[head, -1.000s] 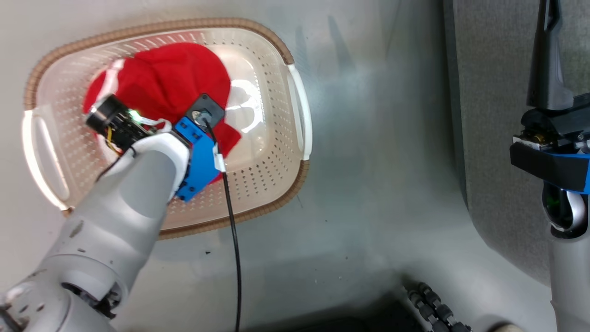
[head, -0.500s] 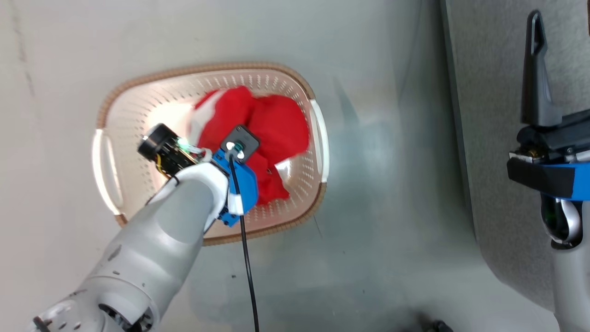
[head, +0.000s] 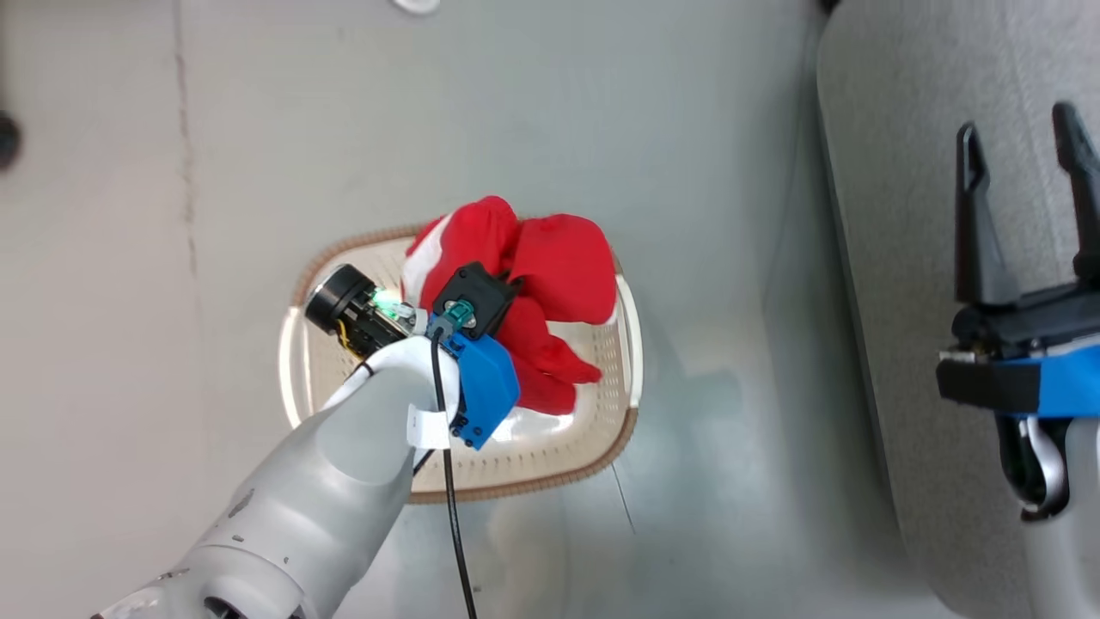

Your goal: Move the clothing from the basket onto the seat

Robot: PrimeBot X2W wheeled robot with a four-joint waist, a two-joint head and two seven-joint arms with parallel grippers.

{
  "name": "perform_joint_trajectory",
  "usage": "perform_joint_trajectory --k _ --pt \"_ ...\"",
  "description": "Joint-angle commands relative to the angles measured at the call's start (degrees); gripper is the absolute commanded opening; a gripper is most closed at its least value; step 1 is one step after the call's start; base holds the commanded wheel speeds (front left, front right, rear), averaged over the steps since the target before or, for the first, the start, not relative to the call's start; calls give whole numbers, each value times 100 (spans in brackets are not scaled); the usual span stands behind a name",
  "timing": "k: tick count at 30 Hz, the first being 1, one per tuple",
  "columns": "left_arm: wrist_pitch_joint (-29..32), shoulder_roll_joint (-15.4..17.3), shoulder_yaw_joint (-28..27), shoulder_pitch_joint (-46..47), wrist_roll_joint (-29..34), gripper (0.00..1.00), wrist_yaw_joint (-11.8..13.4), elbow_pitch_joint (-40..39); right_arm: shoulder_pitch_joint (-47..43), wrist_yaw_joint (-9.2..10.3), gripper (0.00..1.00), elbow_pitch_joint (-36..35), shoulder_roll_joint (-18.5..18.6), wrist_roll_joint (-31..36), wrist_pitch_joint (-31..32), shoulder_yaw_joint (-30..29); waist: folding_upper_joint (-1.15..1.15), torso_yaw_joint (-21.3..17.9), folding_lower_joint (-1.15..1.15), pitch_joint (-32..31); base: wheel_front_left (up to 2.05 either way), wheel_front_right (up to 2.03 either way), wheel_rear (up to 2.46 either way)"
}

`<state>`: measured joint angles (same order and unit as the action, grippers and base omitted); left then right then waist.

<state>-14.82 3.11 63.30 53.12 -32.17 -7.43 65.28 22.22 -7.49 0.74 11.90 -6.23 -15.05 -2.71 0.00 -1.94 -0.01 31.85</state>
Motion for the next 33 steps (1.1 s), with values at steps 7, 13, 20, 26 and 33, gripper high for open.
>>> perform_joint_trajectory --k 7,13,20,26,33 --pt "-43 64 -452 -229 -11 0 99 -751 -406 -1 100 145 -51 20 -20 -58 0 205 1 -844 0 0 0" --pt "-45 168 -895 -424 113 0 225 -1503 -698 -1 100 257 -108 37 -19 -65 0 272 1 -1319 0 0 0" --pt "-46 198 -1248 -550 400 0 279 -2169 -1036 -1 100 364 -225 68 -19 0 0 314 1 -1857 0 0 0" --pt "-46 149 -1398 -594 452 0 254 -2439 -1237 -1 100 423 -296 56 -19 41 0 328 1 -2161 0 0 0" --pt "-46 74 -1485 -538 438 0 195 -2770 -1529 -1 100 480 -388 78 -19 35 0 388 1 -2536 0 0 0"
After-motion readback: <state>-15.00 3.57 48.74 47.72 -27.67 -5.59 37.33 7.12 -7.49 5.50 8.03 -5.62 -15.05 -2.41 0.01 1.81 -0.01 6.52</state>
